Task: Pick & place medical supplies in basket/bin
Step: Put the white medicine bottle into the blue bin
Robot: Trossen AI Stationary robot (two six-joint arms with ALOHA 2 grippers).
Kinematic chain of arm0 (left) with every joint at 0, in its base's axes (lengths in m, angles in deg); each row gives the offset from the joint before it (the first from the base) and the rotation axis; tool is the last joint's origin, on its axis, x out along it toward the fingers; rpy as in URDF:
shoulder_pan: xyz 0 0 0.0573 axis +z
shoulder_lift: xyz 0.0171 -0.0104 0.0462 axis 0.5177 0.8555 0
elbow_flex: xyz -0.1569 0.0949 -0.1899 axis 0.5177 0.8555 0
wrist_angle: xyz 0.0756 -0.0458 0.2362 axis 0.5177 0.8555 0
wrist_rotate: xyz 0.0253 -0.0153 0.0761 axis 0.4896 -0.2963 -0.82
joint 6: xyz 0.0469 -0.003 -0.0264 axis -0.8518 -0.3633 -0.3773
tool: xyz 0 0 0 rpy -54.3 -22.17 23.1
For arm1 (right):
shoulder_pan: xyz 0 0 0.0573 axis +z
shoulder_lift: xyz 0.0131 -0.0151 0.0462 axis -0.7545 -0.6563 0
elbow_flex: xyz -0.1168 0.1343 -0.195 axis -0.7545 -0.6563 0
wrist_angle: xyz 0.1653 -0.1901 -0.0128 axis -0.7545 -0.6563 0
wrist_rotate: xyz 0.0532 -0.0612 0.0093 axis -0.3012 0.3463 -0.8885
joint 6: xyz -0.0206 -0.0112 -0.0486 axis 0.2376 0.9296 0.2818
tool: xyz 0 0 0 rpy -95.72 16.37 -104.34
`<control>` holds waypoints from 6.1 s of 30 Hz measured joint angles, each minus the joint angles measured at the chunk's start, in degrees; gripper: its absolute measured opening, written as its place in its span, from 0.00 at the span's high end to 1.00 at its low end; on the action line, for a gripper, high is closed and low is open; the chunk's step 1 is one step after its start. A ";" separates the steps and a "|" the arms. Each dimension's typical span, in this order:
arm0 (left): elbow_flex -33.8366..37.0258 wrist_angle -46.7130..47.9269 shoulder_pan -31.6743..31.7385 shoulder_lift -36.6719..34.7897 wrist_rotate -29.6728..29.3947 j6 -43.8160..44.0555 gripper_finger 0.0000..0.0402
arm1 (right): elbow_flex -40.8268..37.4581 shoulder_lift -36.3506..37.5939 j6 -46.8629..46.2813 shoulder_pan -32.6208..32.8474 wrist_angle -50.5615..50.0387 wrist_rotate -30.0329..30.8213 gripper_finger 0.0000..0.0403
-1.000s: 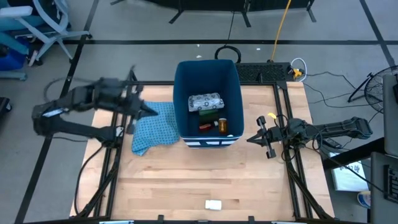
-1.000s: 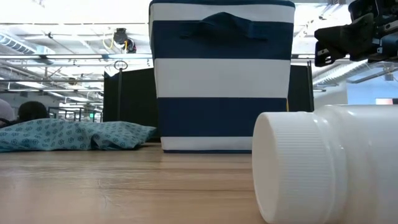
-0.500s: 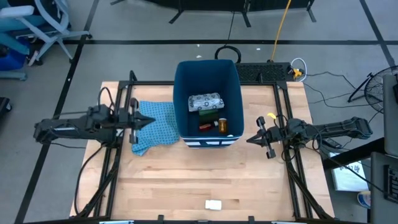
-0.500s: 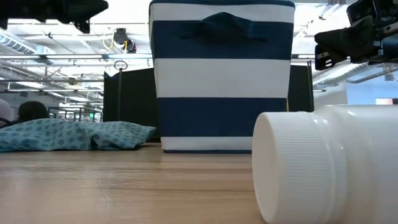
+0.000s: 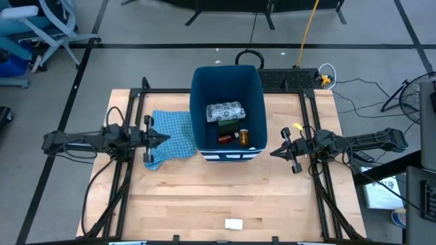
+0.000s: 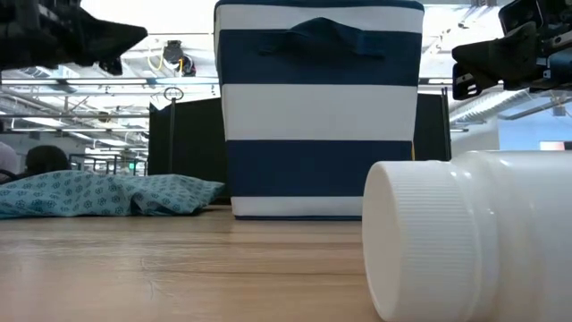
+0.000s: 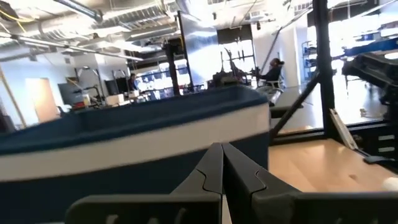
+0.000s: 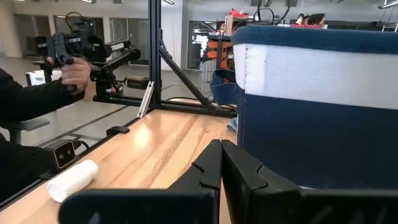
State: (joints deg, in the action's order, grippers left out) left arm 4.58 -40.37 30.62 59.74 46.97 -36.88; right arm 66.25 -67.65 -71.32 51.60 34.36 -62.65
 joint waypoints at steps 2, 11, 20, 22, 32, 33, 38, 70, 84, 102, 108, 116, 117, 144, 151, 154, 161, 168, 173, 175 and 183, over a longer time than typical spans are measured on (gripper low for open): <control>1.42 -0.89 0.00 0.02 0.77 0.53 1.00 | 0.00 -0.01 -0.02 0.02 -0.02 -0.02 1.00; 2.37 -0.72 0.02 0.21 1.96 2.13 0.99 | -0.02 -0.01 -1.99 0.02 0.72 -0.02 1.00; 2.37 -0.76 0.02 0.22 1.69 1.60 0.95 | 1.83 0.07 -5.02 1.40 10.07 -6.05 1.00; 2.37 -0.75 0.02 0.22 1.69 1.60 0.96 | 3.75 -0.84 -3.30 2.42 8.59 -5.93 1.00; 2.37 -0.30 0.02 0.22 1.30 3.33 0.97 | 29.02 -13.71 2.30 12.24 -8.98 5.98 0.90; 2.37 0.10 0.02 0.22 1.03 3.31 0.96 | 32.14 -15.85 2.46 13.57 -11.74 7.36 0.89; 2.37 1.97 0.04 0.22 -1.43 3.31 0.91 | 46.34 -28.50 2.95 21.65 -21.81 13.88 0.84; 2.37 6.19 0.04 0.24 -5.38 11.74 0.91 | 70.53 -85.08 -28.96 40.58 -34.17 34.82 0.43; 2.37 6.50 0.04 0.24 -6.59 6.12 0.91 | 72.88 -93.87 -33.62 41.75 -26.89 35.89 0.43; 2.37 6.06 0.09 0.22 -9.43 5.95 0.91 | 72.98 -99.67 -39.33 42.45 -26.95 32.81 0.48; 2.37 6.06 0.09 0.22 -9.37 6.32 0.91 | 72.98 -99.60 -34.37 42.43 -25.28 32.73 0.54; 2.37 6.17 0.07 0.22 -9.24 6.74 0.91 | 72.94 -95.21 -24.22 40.85 -24.21 30.90 0.59; 2.37 6.17 0.07 0.23 -9.24 6.74 0.91 | 72.80 -93.68 -22.44 40.55 -24.35 30.19 0.57; 2.37 8.17 0.07 0.24 -9.02 8.27 0.91 | 17.52 -22.51 4.45 33.30 15.07 27.02 0.58; 2.37 9.01 0.09 0.23 -9.05 9.95 0.91 | 5.83 -14.53 6.27 31.66 26.60 26.80 0.58; 2.37 9.40 0.07 0.24 -9.04 10.52 0.91 | 2.74 -10.30 6.05 30.71 26.66 26.85 0.58; 2.37 9.34 0.11 0.24 -9.09 10.12 0.91 | 1.75 -9.61 8.86 30.58 24.96 26.76 0.59; 2.37 9.77 0.08 0.24 -8.81 5.49 0.91 | 1.70 -10.62 8.42 30.58 21.27 26.98 0.59; 2.37 9.62 0.09 0.22 -8.83 2.90 0.91 | 1.66 -11.87 9.75 30.58 21.03 26.84 0.59; 2.37 9.62 0.09 0.24 -8.83 3.13 0.91 | 1.66 -12.09 10.14 30.58 21.09 26.80 0.59; 2.37 9.58 0.09 0.22 -8.83 3.05 0.91 | 3.26 -12.31 12.32 29.78 24.87 27.01 0.59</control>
State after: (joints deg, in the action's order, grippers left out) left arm 6.95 -30.79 30.71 59.96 38.14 -33.83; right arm 69.51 -79.96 -59.00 81.38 59.23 -35.65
